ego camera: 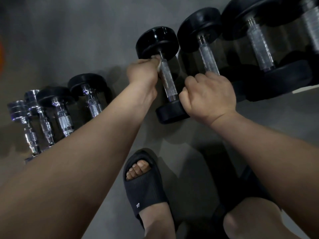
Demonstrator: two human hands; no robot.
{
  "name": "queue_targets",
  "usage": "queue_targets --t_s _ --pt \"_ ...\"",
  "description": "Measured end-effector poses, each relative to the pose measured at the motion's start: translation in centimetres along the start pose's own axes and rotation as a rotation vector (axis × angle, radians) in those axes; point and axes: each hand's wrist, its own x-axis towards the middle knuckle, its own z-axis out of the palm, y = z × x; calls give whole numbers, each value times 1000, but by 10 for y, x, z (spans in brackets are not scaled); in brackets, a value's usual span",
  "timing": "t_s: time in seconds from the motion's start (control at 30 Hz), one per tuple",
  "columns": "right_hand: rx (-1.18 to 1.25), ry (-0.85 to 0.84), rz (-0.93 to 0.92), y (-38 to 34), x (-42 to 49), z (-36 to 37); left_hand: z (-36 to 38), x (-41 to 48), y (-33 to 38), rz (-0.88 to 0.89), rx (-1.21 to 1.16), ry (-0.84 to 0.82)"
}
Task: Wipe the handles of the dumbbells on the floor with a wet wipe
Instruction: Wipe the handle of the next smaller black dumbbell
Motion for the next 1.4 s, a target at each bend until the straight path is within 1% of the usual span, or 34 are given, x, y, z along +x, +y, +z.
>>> queue_targets --t_s 0.1,0.17,0.2,0.27,0.33,0.4,0.53,0.6,0.7,0.8,0.87,0.93,1.03,1.2,1.27,1.4 --pt "-6 4 -9 0 0 -2 1 -7 3 64 132 15" --pt "-3 9 -12 1 0 -2 -3 -21 -1 109 301 2" --pt "1 9 -11 1 0 -2 -8 -28 -7 124 380 -14" --pt "6 15 -11 0 0 0 -19 -41 -18 115 460 -71" --pt "-5 24 -4 1 0 1 -22 -45 -22 84 476 -93" --pt "-11 25 -3 1 -1 2 -16 -43 -15 81 462 -77" --pt "-7 31 8 0 0 3 6 -24 8 170 380 48" --pt "-16 34 13 0 0 3 9 -19 11 191 357 83" --pt "-13 22 10 0 0 3 0 -30 -6 186 436 22" --pt "3 19 7 2 0 3 -10 -42 -28 144 507 -34" --pt "2 16 -2 1 0 2 -6 -41 -26 132 480 -18" --pt "-5 13 -8 1 0 2 4 -39 -14 124 404 9" --pt "-4 25 -1 1 0 2 13 -34 -2 151 309 62" --pt "4 20 1 1 1 2 -1 -39 -23 115 326 95" --pt "-4 27 3 1 1 2 -7 -38 -29 105 299 94" --pt "-4 21 -11 1 0 0 -2 -24 -14 69 87 109"
